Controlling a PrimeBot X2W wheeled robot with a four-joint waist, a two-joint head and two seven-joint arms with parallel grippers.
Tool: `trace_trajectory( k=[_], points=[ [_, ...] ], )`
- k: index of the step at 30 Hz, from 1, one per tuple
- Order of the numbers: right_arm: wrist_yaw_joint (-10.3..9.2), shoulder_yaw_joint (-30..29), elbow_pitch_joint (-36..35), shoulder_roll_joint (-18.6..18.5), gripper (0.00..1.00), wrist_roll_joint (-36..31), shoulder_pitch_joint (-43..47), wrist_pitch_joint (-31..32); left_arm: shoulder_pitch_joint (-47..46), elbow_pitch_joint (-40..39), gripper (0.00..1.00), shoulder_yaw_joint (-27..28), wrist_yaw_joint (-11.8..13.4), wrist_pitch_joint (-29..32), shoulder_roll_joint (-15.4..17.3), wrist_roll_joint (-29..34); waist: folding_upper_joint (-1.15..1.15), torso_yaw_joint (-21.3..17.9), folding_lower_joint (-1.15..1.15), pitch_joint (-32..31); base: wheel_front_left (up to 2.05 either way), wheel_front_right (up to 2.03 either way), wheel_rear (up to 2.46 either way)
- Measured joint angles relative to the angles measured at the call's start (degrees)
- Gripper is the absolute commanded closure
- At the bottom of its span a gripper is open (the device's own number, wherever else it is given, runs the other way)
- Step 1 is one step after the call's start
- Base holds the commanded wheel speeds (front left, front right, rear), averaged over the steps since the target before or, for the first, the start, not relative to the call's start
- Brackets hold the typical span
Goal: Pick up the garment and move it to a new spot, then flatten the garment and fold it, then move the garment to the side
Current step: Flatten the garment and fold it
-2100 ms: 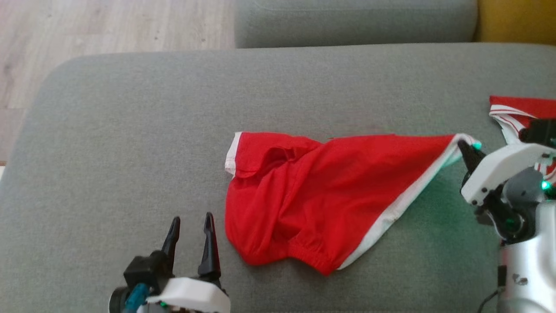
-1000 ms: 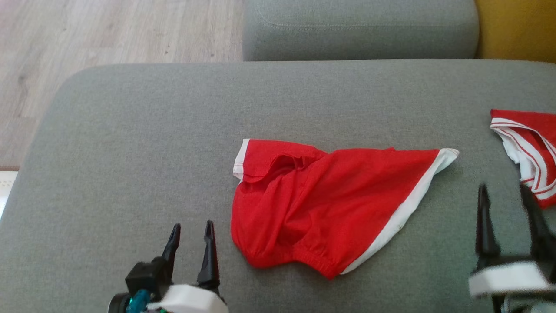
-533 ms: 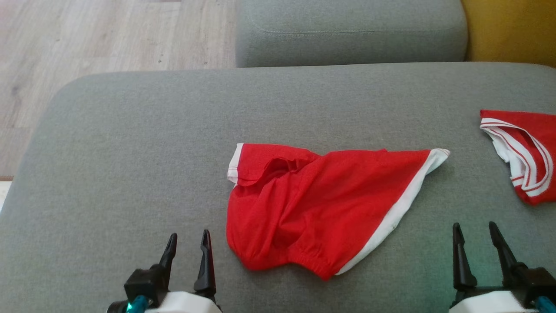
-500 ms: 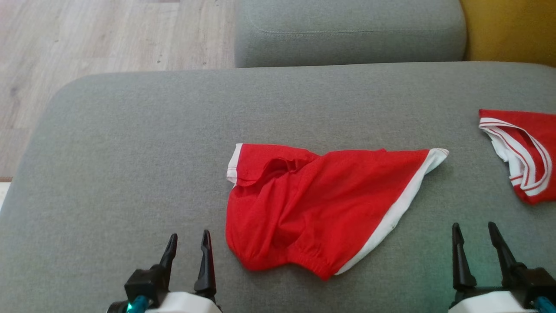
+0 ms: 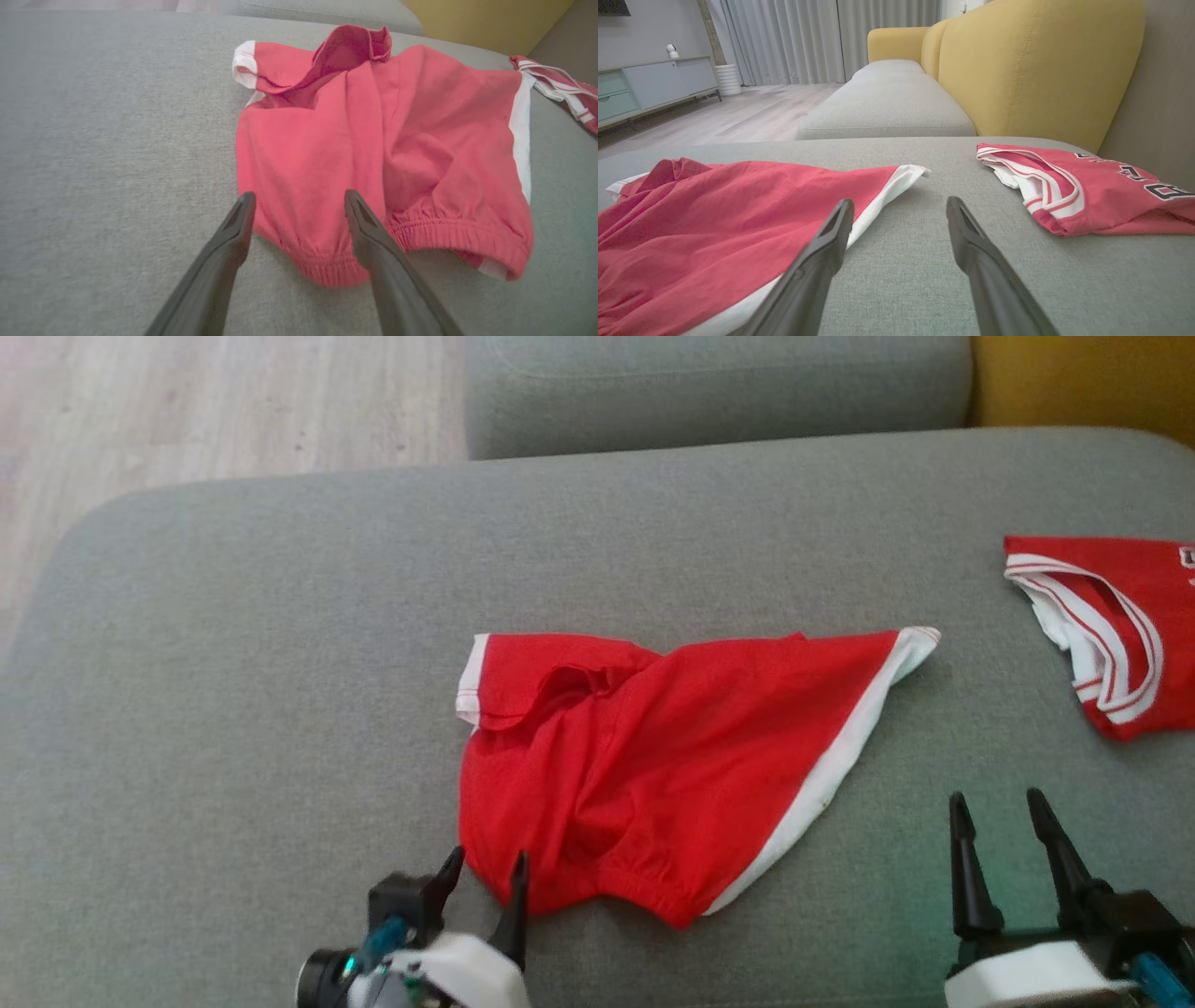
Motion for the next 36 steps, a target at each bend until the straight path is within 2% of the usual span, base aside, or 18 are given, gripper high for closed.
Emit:
trace_trajectory(
  k=[7, 8, 10, 18, 27, 32, 36],
  points=[
    [0.0, 1.34, -0.18, 0.0, 0.0, 0.62, -1.38, -0.05, -4.08, 3.83, 0.0, -3.43, -0.09, 4.72, -0.07, -1.63, 0.0, -2.4, 0.0, 1.74, 0.0, 0.0, 0.0],
    [0.0, 1.37, -0.16, 0.0, 0.0, 0.68, -1.41, -0.05, -4.39, 4.53, 0.15, -3.6, -0.09, 5.36, -0.1, -1.86, 0.0, -2.77, 0.0, 1.93, 0.0, 0.0, 0.0],
    [0.0, 1.37, -0.16, 0.0, 0.0, 0.91, -1.43, -0.05, -5.06, 5.97, 1.0, -3.69, 0.09, 5.8, -0.11, -2.08, 0.0, -3.44, 0.0, 2.24, 0.0, 0.0, 0.0],
    [0.0, 1.63, -0.47, -0.01, 0.0, 1.6, -2.86, -0.05, -11.68, 6.19, 1.0, -1.86, -0.78, 6.37, 0.46, -3.8, 0.0, -5.18, 0.0, 3.5, 0.0, 0.0, 0.0],
    [0.0, 3.19, -0.62, -0.01, 0.0, 2.11, -4.58, -0.05, -24.77, 5.47, 1.0, 2.1, -1.53, 13.57, 6.19, -3.97, 0.0, -6.39, 0.0, 4.91, 0.0, 0.0, 0.0],
    [0.0, 3.94, -0.57, -0.02, 0.0, 3.04, -6.02, -0.05, -31.62, 10.34, 1.0, 2.76, -3.59, 21.06, 8.93, -4.63, 0.0, -7.53, 0.0, 6.04, 0.0, 0.0, 0.0],
    [0.0, 5.0, -0.08, -0.03, 0.0, 3.1, -6.53, -0.05, -36.3, 16.37, 1.0, 2.81, -4.01, 23.01, 10.69, -4.23, 0.0, -8.43, 0.0, 6.75, 0.0, 0.0, 0.0]
  ],
)
